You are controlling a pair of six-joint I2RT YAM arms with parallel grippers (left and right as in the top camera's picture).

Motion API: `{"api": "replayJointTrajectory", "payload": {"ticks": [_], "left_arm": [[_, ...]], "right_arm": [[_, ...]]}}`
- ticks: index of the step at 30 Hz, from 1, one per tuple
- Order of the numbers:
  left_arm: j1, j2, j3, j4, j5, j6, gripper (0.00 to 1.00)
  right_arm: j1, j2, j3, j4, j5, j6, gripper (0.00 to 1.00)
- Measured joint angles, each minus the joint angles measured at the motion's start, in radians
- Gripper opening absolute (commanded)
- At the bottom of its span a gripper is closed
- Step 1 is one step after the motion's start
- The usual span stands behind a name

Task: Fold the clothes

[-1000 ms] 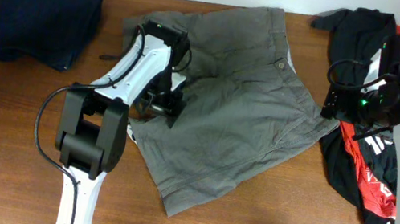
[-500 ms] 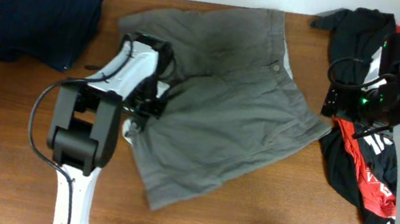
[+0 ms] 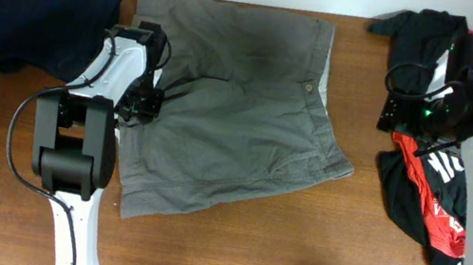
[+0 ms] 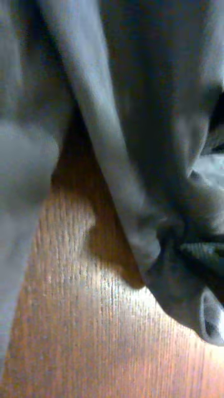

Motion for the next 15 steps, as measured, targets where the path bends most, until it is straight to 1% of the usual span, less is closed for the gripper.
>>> {"api": "replayJointTrajectory", "payload": {"ticks": [2,6,9,11,12,15], "left_arm": [[-0.005,0.000,0.050,-0.028,0.012,0.009,0.48],[-0.018,0.000,0.231,-0.128,0.027,0.021,0.49],[-0.026,-0.003,0.372,-0.214,0.048,0.027,0.56],[-0.029,-0.016,0.447,-0.267,0.074,0.032,0.65],[-0.030,-0.029,0.476,-0.290,0.086,0.032,0.67],[-0.030,-0.074,0.530,-0.345,0.110,0.032,0.68]], "right_arm": [[0.000,0.005,0.000,0.003,0.000,0.000,0.92],[0.000,0.005,-0.001,0.000,-0.004,0.000,0.92],[0.000,0.001,-0.002,-0.011,-0.019,0.000,0.92],[0.000,-0.010,-0.002,-0.021,-0.035,0.000,0.92],[0.000,-0.017,-0.002,-0.025,-0.042,0.000,0.92],[0.000,-0.056,-0.003,-0.043,-0.058,-0.003,0.92]]}}
